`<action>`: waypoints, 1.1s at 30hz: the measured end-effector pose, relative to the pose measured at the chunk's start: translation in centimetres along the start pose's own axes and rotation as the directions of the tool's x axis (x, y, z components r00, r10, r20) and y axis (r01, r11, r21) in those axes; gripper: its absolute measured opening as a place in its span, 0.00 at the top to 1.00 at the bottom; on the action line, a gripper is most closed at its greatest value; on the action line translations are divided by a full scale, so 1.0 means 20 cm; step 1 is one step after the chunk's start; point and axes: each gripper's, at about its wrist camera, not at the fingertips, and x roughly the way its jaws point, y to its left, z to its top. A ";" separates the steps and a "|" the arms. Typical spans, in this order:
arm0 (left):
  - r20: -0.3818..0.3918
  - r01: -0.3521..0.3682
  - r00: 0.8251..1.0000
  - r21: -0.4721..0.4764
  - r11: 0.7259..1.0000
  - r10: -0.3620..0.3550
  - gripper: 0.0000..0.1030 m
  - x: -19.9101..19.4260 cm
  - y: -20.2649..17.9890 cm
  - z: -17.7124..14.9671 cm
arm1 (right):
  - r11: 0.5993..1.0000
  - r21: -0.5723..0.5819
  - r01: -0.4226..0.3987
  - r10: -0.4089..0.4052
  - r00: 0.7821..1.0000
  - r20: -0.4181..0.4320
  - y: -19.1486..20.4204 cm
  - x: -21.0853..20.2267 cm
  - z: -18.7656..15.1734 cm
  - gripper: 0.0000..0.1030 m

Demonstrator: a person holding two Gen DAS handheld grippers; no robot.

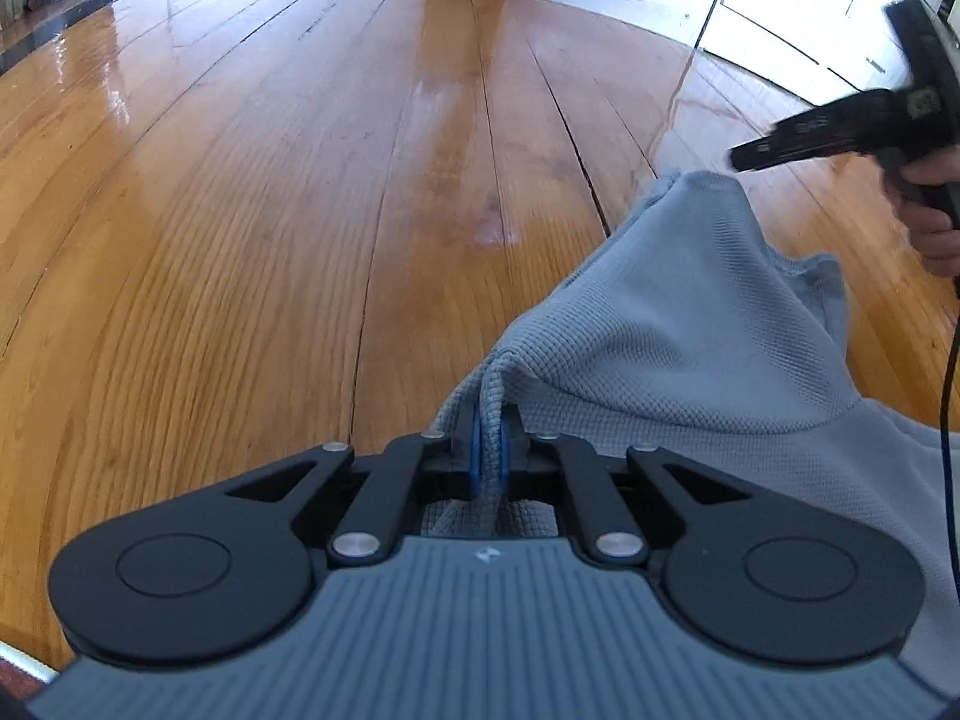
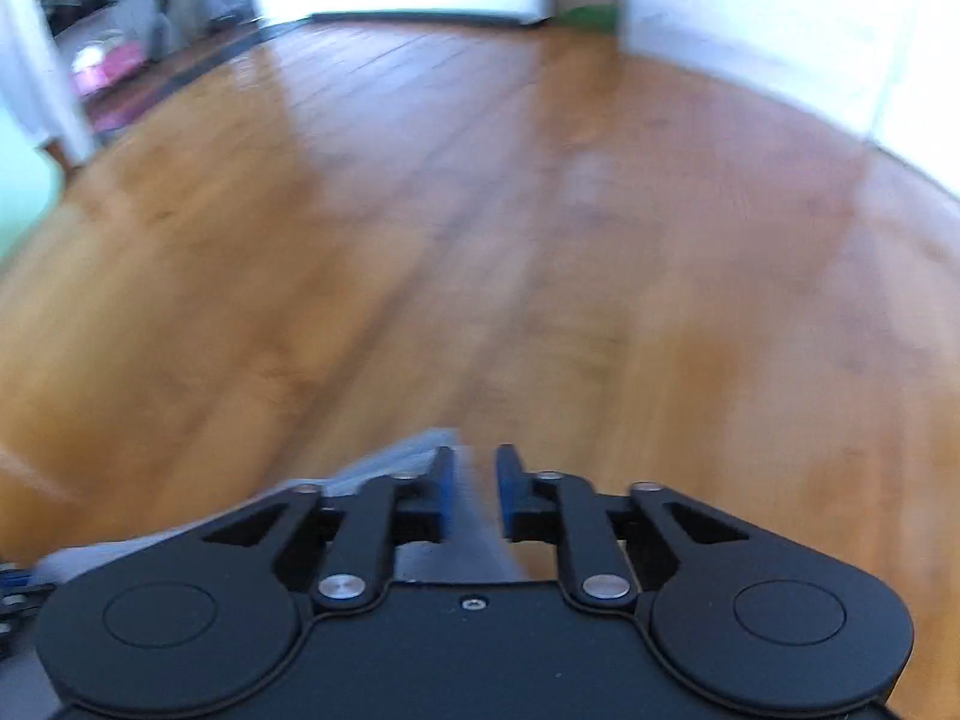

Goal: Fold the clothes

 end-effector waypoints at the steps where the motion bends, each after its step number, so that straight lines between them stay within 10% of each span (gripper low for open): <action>1: -0.001 0.008 1.000 -0.015 1.000 -0.008 0.93 -0.01 0.01 0.00 | 1.000 0.025 0.003 -0.004 1.000 0.017 -0.02 -0.05 -0.05 0.68; 8: -0.009 0.028 1.000 -0.064 0.998 -0.028 0.93 -0.02 0.05 -0.01 | 0.982 0.186 -0.021 0.010 0.998 0.059 -0.13 -0.32 -0.39 0.63; 16: -0.003 0.010 1.000 -0.048 0.999 -0.010 0.93 -0.03 0.04 -0.01 | 0.994 0.094 -0.058 0.053 0.997 0.053 -0.05 -0.20 -0.52 0.63; 17: -0.002 0.009 1.000 -0.046 0.999 -0.009 0.93 -0.03 0.04 -0.01 | 0.996 0.072 -0.043 0.040 0.998 0.044 -0.04 -0.18 -0.51 0.68; 18: 0.000 0.007 1.000 -0.043 0.999 -0.007 0.93 -0.02 0.04 -0.01 | 0.998 0.049 -0.028 0.026 0.999 0.036 -0.03 -0.16 -0.50 0.97; 24: 0.024 0.008 1.000 -0.022 1.000 -0.007 0.93 -0.02 0.01 0.01 | 0.996 -0.086 0.032 -0.018 0.987 0.160 0.00 -0.31 -0.44 0.96; 33: 0.019 -0.065 0.998 0.049 0.997 0.064 0.94 0.00 -0.04 0.01 | 0.981 -0.105 0.161 -0.153 0.985 0.079 -0.08 -0.21 -0.50 0.97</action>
